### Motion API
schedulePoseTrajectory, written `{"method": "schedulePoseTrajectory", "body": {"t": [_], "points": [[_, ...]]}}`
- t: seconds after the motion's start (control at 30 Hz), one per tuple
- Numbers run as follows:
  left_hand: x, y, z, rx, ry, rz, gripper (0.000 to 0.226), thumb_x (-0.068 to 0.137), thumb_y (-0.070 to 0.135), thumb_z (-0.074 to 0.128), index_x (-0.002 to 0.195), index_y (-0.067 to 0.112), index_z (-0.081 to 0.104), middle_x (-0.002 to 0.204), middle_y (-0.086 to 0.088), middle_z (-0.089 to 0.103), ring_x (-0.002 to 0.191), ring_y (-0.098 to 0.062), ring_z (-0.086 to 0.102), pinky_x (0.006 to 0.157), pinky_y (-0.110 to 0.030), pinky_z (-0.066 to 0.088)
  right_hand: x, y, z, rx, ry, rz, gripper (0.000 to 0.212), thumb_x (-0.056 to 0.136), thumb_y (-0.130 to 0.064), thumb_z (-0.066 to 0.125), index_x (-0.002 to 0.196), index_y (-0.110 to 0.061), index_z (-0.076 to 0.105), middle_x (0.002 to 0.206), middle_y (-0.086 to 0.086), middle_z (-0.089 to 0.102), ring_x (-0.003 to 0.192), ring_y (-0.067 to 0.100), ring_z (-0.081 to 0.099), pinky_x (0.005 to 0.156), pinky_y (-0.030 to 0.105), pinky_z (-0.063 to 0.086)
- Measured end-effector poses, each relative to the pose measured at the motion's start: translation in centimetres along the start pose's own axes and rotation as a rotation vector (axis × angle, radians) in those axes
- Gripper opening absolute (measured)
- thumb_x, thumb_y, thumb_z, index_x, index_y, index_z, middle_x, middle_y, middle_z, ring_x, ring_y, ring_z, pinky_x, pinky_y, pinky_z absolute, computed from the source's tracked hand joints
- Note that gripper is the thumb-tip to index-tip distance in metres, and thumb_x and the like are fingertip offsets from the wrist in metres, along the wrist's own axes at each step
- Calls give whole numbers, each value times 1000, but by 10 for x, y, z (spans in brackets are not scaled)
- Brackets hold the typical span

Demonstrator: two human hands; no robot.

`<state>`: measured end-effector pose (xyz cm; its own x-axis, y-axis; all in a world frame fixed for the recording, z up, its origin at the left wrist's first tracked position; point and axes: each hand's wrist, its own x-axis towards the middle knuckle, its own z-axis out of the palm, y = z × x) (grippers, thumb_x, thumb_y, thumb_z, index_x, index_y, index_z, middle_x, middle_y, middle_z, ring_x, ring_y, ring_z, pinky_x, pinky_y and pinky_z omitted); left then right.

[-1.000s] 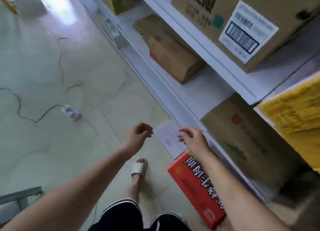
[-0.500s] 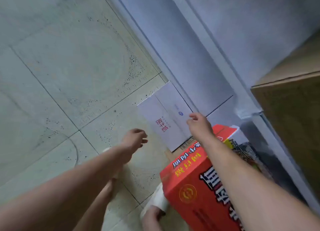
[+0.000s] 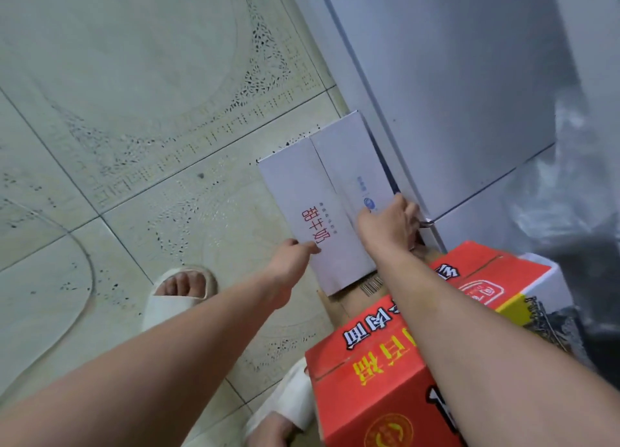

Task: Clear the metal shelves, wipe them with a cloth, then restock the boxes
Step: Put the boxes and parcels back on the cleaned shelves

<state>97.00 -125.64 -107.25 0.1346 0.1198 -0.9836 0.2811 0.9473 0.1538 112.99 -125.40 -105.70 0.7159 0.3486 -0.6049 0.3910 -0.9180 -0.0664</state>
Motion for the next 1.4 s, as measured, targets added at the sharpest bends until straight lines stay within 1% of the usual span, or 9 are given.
{"method": "schedulePoseTrajectory", "body": {"t": [0.13,0.33,0.43,0.6,0.7,0.93,1.17,1.27,1.4], "points": [[-12,6,-41,-61,277,174,28,91,4,58,117,14,53,107,-1,64,89,-14,60,74,-30,48,-5,-23,-1,-29,-157,-149,44,95,-39,56,134,-18,57,131,7,39,127,34,44,106,38,38],[-44,19,-113,-181,324,219,60,86,-3,56,138,26,50,124,-2,66,99,-21,65,74,-34,56,-52,-54,14,318,-596,-207,64,91,-6,63,144,-38,44,130,-2,63,115,20,62,96,29,50],[-92,38,-129,-87,375,291,66,90,12,59,149,35,39,129,1,62,110,-22,61,99,-42,49,-81,-76,-28,369,-567,-239,71,93,-17,66,154,-35,34,131,-13,56,116,8,55,92,23,43],[-261,134,-132,-227,357,542,46,93,40,68,131,16,59,121,2,68,100,-11,66,81,-25,48,-169,-147,-189,530,-349,-487,62,84,-25,77,141,-34,52,130,-7,60,116,5,60,106,35,49],[-384,186,-137,-249,314,716,42,90,34,74,125,16,61,116,1,72,102,-11,70,88,-26,54,-249,-179,-286,597,-294,-627,73,85,-37,81,147,-43,44,138,-8,47,129,0,49,112,25,37],[-709,229,-173,-162,443,1119,56,86,21,79,133,21,49,117,8,63,95,11,62,80,-7,50,-468,-224,-497,827,-367,-852,78,88,-31,79,152,-41,37,138,-10,61,123,2,59,110,42,48],[-890,147,-158,-278,583,1481,65,74,32,88,131,24,56,114,12,70,104,-4,68,80,-16,54,-632,-180,-571,938,-205,-1206,92,83,-17,83,155,-34,28,145,-8,54,125,4,56,99,25,54],[-955,74,-158,-420,814,1614,64,79,27,82,137,26,54,118,16,69,108,-3,66,84,-21,56,-697,-169,-582,909,-251,-1428,103,77,-19,88,155,-41,25,141,-19,56,126,3,56,107,40,50],[-1041,-43,-184,-510,1140,1673,66,77,39,81,137,24,56,119,14,70,109,-4,66,85,-21,56,-808,-160,-572,861,-423,-1713,106,74,-22,90,153,-50,25,125,-37,60,116,-6,59,98,29,51]]}}
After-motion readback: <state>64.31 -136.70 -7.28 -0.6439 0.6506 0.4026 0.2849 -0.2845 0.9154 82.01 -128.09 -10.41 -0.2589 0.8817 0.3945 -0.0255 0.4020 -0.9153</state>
